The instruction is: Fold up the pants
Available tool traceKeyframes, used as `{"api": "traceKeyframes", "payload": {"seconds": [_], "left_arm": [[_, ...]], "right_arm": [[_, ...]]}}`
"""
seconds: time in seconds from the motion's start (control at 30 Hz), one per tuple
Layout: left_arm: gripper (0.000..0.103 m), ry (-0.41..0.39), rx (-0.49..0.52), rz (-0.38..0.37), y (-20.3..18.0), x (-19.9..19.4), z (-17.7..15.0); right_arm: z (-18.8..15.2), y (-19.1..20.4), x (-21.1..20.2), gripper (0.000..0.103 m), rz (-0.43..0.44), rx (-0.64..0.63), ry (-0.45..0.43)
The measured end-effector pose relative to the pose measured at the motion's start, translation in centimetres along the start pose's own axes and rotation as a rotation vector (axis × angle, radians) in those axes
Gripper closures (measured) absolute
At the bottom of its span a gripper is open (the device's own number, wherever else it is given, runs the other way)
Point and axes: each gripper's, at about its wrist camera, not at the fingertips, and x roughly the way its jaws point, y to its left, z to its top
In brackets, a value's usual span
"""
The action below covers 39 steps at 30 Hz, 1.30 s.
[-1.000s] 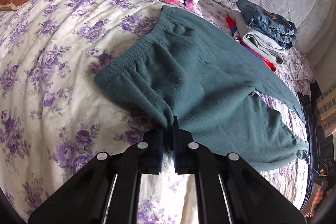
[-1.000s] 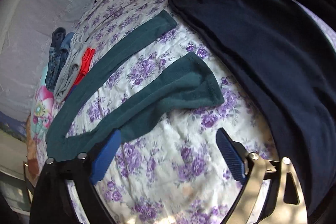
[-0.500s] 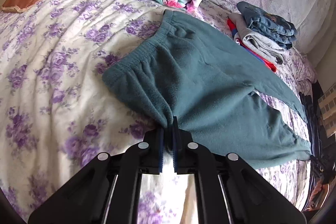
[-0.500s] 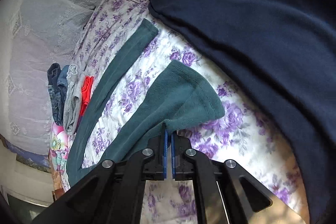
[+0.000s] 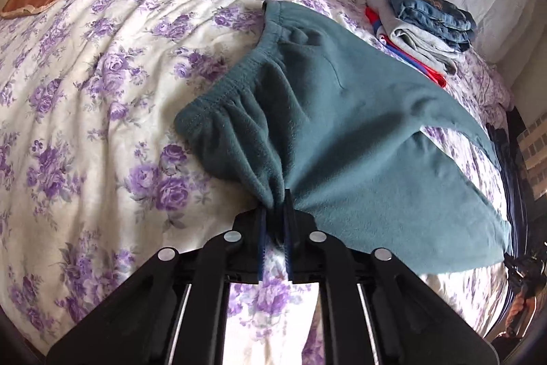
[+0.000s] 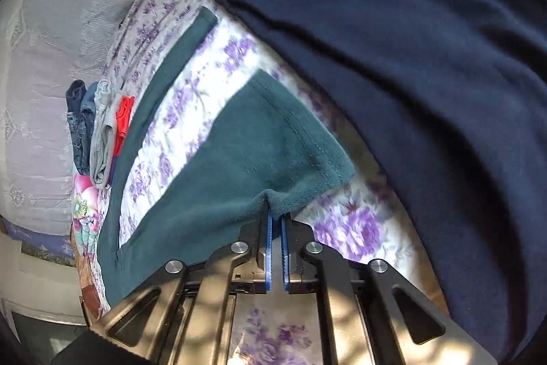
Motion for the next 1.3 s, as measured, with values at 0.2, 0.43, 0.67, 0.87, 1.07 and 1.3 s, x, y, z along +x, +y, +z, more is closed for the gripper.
{"api": "traceKeyframes", "payload": {"seconds": [0.2,0.43,0.67,0.87,1.07,1.3], "left_arm": [[0.054,-0.118,0.047,0.052,1.1,-6.0,0.5],[0.037,-0.140,0.197,0.049,-2.1,-5.7,11.0],[0.049,0.076,0.220,-0.012,-4.8,7.4,19.2],[0.069,0.131,0.215,0.044,-4.0,12.3,18.6],[0.090,0.117,0.189,0.077,-3.1,12.4,19.2],[0.094,0.101,0.201,0.107,-3.2,12.6,19.5]], "right_arm": [[-2.0,3.9,-5.9,0.045,-0.162,-0.184,-0.145],[2.6,11.6,-5.5,0.030,-0.023,-0.348,-0.172],[15.0,16.6,7.4,0.027,-0.162,-0.303,-0.063],[19.7,15.7,14.5,0.028,-0.280,-0.215,-0.014],[19.7,14.9,14.8,0.099,-0.358,-0.222,-0.114],[20.1,14.4,15.2,0.098,-0.435,-0.247,-0.136]]}}
